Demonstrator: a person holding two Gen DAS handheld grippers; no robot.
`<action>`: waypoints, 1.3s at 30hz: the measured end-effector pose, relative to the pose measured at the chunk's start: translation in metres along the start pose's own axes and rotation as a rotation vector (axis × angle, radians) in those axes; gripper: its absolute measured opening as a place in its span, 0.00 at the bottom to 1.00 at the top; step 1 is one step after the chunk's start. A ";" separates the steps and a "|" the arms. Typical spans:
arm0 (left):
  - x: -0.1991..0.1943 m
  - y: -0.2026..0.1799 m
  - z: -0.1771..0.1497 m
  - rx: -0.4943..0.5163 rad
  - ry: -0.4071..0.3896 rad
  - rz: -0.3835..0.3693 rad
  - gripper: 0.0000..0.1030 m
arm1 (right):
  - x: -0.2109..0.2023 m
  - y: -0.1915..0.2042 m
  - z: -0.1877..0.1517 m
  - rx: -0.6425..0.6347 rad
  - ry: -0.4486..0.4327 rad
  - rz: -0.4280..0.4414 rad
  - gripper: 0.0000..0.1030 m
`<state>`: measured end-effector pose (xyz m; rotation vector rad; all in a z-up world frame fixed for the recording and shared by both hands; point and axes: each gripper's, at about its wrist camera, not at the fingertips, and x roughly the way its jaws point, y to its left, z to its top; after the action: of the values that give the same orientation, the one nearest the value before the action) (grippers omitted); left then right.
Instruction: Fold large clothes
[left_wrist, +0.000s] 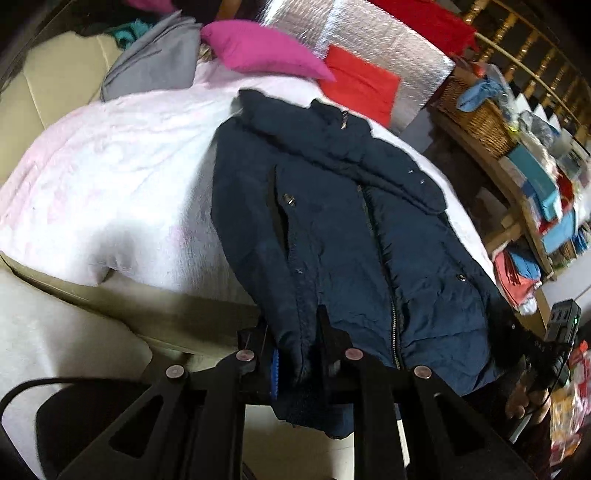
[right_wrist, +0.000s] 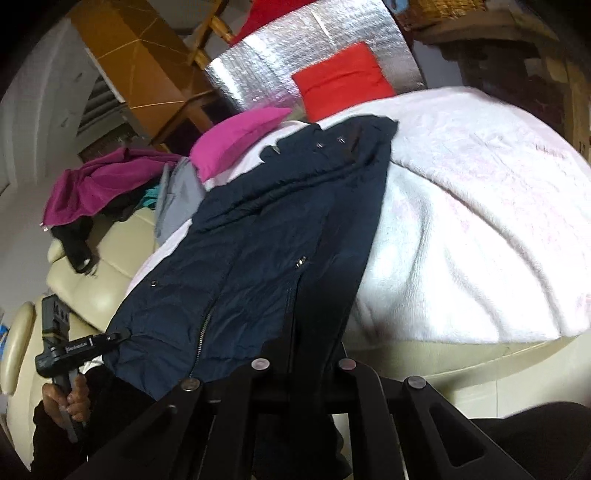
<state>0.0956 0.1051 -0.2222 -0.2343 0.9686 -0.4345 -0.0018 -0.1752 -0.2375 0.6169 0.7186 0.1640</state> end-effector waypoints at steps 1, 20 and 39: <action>-0.007 -0.003 0.000 0.008 -0.006 -0.010 0.16 | -0.009 0.002 0.000 -0.008 -0.013 0.009 0.07; -0.067 -0.020 0.101 -0.051 -0.182 -0.155 0.14 | -0.056 0.025 0.089 0.006 -0.284 0.159 0.07; 0.157 0.031 0.250 -0.331 -0.168 0.002 0.14 | 0.149 -0.036 0.231 0.232 -0.233 -0.079 0.07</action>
<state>0.3889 0.0611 -0.2136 -0.5608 0.8715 -0.2455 0.2602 -0.2623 -0.2075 0.8129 0.5385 -0.0654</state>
